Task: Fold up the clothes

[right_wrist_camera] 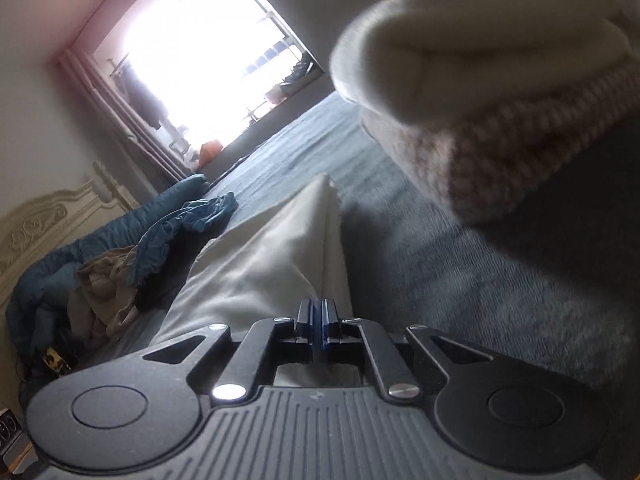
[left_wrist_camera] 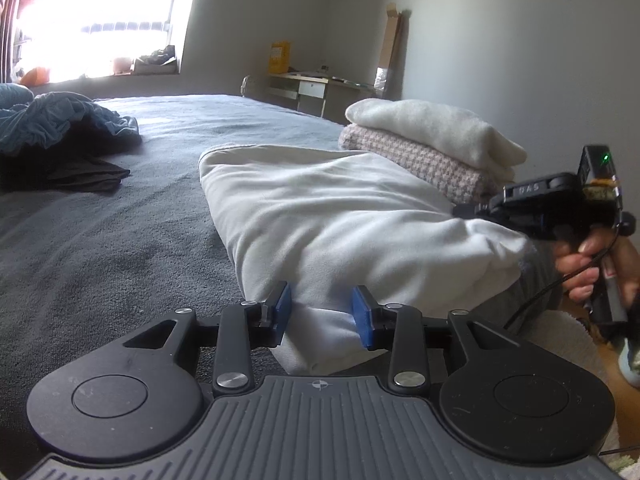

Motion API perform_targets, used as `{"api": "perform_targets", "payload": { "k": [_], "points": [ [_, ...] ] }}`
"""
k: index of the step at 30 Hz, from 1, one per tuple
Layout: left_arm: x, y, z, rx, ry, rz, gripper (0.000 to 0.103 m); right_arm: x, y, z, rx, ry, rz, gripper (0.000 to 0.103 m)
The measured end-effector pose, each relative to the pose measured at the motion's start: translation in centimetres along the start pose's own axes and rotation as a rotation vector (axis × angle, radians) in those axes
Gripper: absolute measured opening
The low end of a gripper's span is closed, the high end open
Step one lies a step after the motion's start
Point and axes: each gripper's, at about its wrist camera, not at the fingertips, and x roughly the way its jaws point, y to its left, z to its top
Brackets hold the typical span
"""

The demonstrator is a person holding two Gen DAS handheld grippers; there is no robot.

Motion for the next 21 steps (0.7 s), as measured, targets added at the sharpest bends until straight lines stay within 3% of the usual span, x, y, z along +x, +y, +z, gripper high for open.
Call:
{"api": "perform_targets", "payload": {
  "k": [3,6,11,12,13,15,16,21],
  "points": [
    [0.0,0.0,0.0,0.006,0.005,0.002,0.035,-0.2,-1.1,0.9,0.128,-0.015,0.073,0.006],
    [0.0,0.1,-0.1,-0.003,0.003,-0.002,0.035,-0.3,0.0,2.8,0.088,-0.047,0.063,0.012],
    [0.0,0.1,-0.2,0.002,-0.001,-0.002,0.035,3.5,2.3,5.0,-0.025,0.045,0.003,0.037],
    [0.0,0.1,-0.2,0.003,-0.001,-0.002,0.035,4.4,2.6,5.2,-0.043,0.066,-0.014,0.037],
    [0.0,0.1,-0.2,0.005,-0.002,-0.002,0.035,5.3,2.8,5.2,-0.058,0.091,-0.023,0.037],
    [0.0,0.1,-0.2,0.009,-0.003,-0.003,0.035,6.1,2.8,5.1,-0.055,0.098,-0.017,0.027],
    [-0.1,0.1,-0.2,0.010,-0.004,-0.005,0.035,6.5,2.8,5.1,-0.053,0.098,-0.013,0.008],
    [-0.1,0.3,-0.3,0.014,-0.007,-0.014,0.035,5.4,2.2,5.0,0.019,-0.033,0.043,0.005]
  ]
}}
